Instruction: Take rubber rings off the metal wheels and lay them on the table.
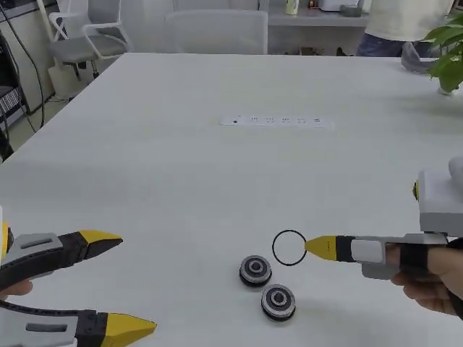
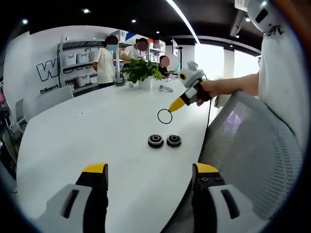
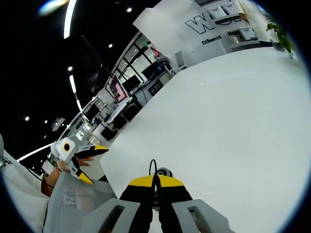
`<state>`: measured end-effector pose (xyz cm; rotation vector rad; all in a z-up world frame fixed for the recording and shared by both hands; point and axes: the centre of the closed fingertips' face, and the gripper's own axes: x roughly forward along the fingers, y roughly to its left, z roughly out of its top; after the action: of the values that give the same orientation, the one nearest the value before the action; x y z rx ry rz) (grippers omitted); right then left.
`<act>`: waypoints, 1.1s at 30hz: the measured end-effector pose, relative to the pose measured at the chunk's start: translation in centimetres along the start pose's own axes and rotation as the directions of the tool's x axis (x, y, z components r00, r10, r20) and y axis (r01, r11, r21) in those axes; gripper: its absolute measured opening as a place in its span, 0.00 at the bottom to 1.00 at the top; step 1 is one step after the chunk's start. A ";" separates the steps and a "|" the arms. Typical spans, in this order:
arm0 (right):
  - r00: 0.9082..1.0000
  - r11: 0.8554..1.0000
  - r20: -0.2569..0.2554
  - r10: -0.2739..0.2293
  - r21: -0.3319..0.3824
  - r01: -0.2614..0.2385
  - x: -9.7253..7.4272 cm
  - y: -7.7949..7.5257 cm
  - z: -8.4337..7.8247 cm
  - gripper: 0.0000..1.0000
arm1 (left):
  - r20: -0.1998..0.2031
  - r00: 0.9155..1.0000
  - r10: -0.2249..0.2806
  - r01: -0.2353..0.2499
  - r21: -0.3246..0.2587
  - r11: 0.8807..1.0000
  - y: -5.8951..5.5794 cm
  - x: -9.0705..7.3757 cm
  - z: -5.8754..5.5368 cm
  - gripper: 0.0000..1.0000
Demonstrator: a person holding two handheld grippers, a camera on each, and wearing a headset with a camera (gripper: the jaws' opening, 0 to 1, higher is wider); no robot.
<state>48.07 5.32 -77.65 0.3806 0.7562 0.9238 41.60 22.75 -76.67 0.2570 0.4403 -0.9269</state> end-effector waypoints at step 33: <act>0.999 0.997 -0.005 0.035 -0.069 -0.035 0.9 2.0 0.5 0.00 | -0.015 1.000 0.011 -0.012 -0.050 0.999 0.0 0.4 -1.3 0.74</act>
<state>47.63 7.25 -76.49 0.3328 0.7212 0.9814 41.43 22.97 -77.96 0.2201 0.4743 -0.9023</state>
